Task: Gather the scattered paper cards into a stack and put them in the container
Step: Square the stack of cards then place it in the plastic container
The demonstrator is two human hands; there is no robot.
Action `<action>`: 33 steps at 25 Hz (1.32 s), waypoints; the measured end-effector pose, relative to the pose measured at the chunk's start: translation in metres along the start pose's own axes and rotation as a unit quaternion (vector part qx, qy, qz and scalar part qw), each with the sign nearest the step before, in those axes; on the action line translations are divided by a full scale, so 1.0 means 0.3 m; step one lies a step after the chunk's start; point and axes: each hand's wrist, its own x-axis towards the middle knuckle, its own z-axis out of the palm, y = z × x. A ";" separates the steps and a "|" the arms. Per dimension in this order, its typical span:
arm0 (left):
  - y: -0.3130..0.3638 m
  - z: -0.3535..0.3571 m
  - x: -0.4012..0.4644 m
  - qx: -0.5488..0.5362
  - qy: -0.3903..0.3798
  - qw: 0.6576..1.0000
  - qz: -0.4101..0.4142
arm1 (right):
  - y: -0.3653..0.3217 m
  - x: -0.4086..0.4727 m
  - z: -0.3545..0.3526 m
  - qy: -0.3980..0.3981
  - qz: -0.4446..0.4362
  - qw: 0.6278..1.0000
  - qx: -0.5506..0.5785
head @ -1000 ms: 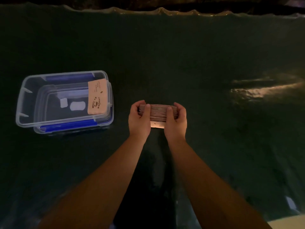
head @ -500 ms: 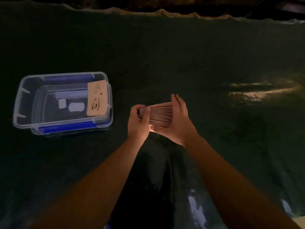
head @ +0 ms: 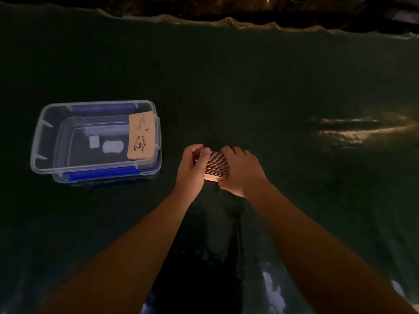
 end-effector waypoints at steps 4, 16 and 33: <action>0.022 -0.020 -0.048 -0.158 0.008 0.985 -0.071 | -0.004 -0.056 0.009 0.005 0.058 0.954 0.295; 0.069 -0.026 -0.145 -0.057 -0.036 0.997 -0.025 | -0.152 -0.165 0.137 0.009 0.049 0.771 0.635; 0.018 0.014 -0.218 -0.101 -0.038 0.994 0.010 | -0.250 -0.191 0.066 0.167 0.169 0.663 0.710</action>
